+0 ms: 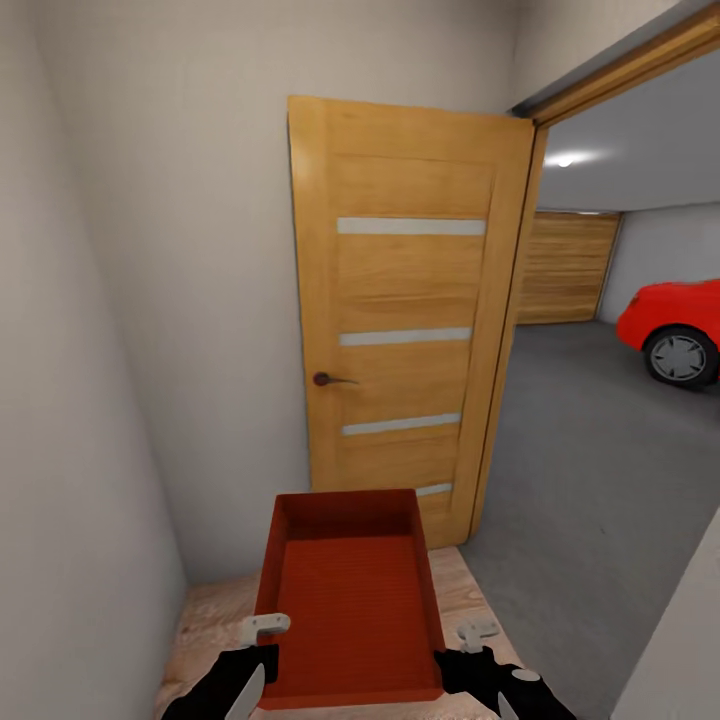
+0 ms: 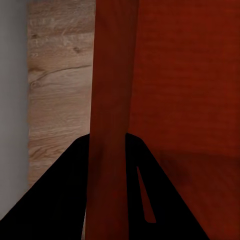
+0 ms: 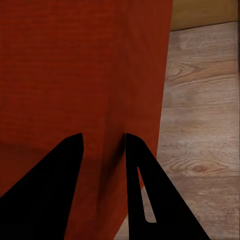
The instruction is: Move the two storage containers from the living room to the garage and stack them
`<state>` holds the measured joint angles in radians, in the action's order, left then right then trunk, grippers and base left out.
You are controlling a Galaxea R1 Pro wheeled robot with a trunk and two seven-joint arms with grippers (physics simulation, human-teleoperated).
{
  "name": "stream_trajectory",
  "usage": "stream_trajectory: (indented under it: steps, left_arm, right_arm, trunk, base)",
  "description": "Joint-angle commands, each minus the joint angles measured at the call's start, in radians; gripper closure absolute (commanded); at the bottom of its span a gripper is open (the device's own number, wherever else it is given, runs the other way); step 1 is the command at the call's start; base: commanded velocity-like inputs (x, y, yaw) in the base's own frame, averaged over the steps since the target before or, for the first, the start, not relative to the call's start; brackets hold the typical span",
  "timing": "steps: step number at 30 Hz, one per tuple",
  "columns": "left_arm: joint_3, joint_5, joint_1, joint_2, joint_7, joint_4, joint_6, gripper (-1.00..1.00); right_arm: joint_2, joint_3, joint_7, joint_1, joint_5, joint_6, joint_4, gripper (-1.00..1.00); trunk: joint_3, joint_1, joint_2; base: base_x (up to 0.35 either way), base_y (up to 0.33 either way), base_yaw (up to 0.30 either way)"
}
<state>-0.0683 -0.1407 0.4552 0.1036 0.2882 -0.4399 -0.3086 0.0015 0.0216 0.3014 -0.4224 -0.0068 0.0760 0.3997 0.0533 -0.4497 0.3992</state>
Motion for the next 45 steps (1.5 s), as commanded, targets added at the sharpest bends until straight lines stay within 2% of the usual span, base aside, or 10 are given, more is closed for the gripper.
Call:
stream_trajectory:
  steps: [1, 14, 34, 45]
  left_arm:
    - [0.038, 0.021, 0.0, -0.004, 0.009, -0.005, 0.086, 1.0]
    - [0.038, 0.021, 0.0, -0.01, 0.009, -0.005, 0.086, 1.0]
    - [0.038, 0.021, 0.0, -0.009, 0.008, -0.005, 0.086, 1.0]
    - [0.038, 0.021, 0.0, -0.01, 0.009, -0.005, 0.085, 1.0]
  right_arm:
    - [0.0, 0.005, 0.028, 0.001, -0.005, 0.007, 0.0, 1.0]
    - [0.0, 0.006, 0.028, 0.001, -0.004, 0.007, 0.0, 1.0]
    - [-0.001, 0.004, 0.029, 0.001, -0.004, 0.007, -0.001, 1.0]
    - [-0.001, 0.004, 0.03, 0.001, -0.005, 0.007, -0.001, 1.0]
  trunk:
    - [0.0, 0.0, 0.001]
    - [0.0, 0.0, 0.001]
    - [0.0, 0.0, 0.001]
    - [0.0, 0.0, 0.001]
  base:
    - [0.0, 0.274, -0.273]
    - [0.0, 0.241, -0.274]
    - [0.0, 0.016, -0.293]
    - [0.0, 0.179, -0.279]
